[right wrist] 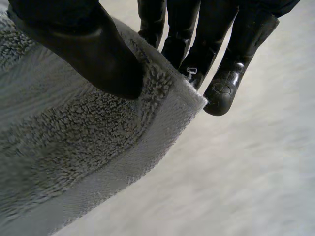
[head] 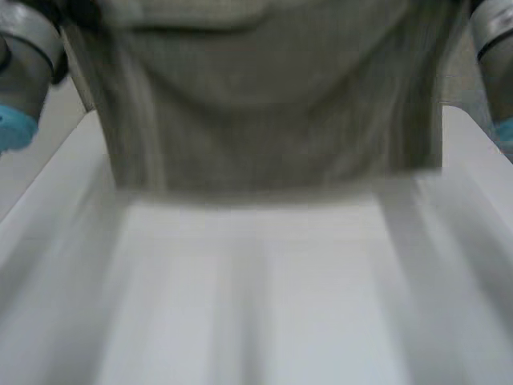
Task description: Fold the towel.
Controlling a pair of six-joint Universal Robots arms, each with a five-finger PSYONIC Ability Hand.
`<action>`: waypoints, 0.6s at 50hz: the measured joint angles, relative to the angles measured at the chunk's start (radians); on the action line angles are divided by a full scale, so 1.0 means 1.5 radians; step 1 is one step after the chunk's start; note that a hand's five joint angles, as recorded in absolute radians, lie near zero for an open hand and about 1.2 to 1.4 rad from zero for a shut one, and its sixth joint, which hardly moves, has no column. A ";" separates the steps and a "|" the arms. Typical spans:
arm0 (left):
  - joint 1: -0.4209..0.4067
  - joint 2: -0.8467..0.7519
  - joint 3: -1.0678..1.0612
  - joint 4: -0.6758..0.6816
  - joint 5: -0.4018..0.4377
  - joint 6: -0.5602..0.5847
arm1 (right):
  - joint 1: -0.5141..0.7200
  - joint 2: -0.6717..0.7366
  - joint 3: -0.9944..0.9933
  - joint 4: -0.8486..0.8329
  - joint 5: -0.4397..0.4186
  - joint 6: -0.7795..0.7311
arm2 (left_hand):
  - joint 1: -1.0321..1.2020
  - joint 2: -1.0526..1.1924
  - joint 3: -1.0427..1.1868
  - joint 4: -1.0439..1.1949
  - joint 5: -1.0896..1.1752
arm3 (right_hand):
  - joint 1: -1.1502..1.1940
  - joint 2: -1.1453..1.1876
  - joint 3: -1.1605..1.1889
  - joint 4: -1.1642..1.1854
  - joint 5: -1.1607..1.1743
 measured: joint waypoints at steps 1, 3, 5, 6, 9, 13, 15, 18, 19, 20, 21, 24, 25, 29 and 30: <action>0.000 0.012 0.000 0.036 -0.008 -0.020 | 0.000 -0.014 0.013 -0.038 0.004 0.011 | 0.000 0.000 0.000 0.000 0.000 | 0.000 0.000 0.000 0.000 0.000; 0.002 0.030 -0.010 0.083 -0.019 -0.048 | -0.001 -0.038 0.036 -0.084 0.010 0.026 | 0.000 0.000 0.000 0.000 0.000 | 0.000 0.000 0.000 0.000 0.000; 0.005 0.048 -0.037 0.134 -0.029 -0.077 | -0.002 -0.054 0.058 -0.102 0.012 0.034 | 0.000 0.000 0.000 0.000 0.000 | 0.000 0.000 0.000 0.000 0.000; 0.006 0.056 -0.056 0.157 -0.032 -0.090 | -0.003 -0.060 0.070 -0.102 0.011 0.036 | 0.000 0.000 0.000 0.000 0.000 | 0.000 0.000 0.000 0.000 0.000; 0.013 0.070 -0.122 0.207 -0.033 -0.115 | -0.004 -0.066 0.102 -0.077 0.000 0.037 | 0.000 0.000 0.000 0.000 0.000 | 0.001 0.000 0.000 0.000 0.000; 0.022 0.076 -0.218 0.240 -0.014 -0.126 | -0.007 -0.065 0.146 -0.032 -0.031 0.035 | 0.000 0.000 0.000 0.000 0.000 | 0.001 0.000 0.000 0.000 0.000; 0.029 0.076 -0.266 0.250 0.000 -0.127 | -0.009 -0.063 0.169 -0.015 -0.048 0.034 | 0.000 0.000 0.000 0.000 0.000 | 0.001 0.000 0.000 0.000 0.000; 0.044 0.075 -0.364 0.274 0.033 -0.125 | -0.012 -0.057 0.223 0.007 -0.081 0.032 | 0.000 0.000 0.000 0.000 0.000 | 0.001 0.000 0.002 0.000 0.000; 0.047 0.075 -0.380 0.279 0.039 -0.125 | -0.013 -0.055 0.233 0.009 -0.087 0.032 | 0.000 0.000 0.000 0.000 0.000 | 0.000 0.000 0.002 0.000 0.000; 0.052 0.074 -0.416 0.291 0.052 -0.124 | -0.015 -0.051 0.257 0.013 -0.098 0.031 | 0.000 0.000 0.000 0.000 0.000 | 0.001 0.000 0.002 0.000 0.000; 0.057 0.074 -0.446 0.304 0.064 -0.123 | -0.018 -0.047 0.277 0.014 -0.106 0.030 | 0.000 0.000 0.000 0.000 0.000 | 0.001 0.000 0.002 0.000 0.000; 0.065 0.072 -0.508 0.334 0.089 -0.122 | -0.025 -0.038 0.323 0.016 -0.121 0.029 | 0.000 0.000 0.000 0.000 0.000 | 0.001 0.000 0.002 0.000 0.000; 0.068 0.071 -0.534 0.349 0.101 -0.121 | -0.029 -0.033 0.344 0.016 -0.126 0.028 | 0.000 0.000 0.001 0.000 0.000 | 0.001 0.000 0.002 0.000 0.000; 0.075 0.070 -0.608 0.388 0.135 -0.119 | -0.042 -0.024 0.407 0.014 -0.141 0.025 | 0.000 0.000 0.001 0.000 0.000 | 0.000 0.000 0.002 0.000 0.000; 0.078 0.071 -0.633 0.397 0.147 -0.119 | -0.048 -0.022 0.428 0.014 -0.146 0.023 | 0.000 0.000 0.001 0.000 0.000 | 0.000 0.000 0.002 0.000 0.000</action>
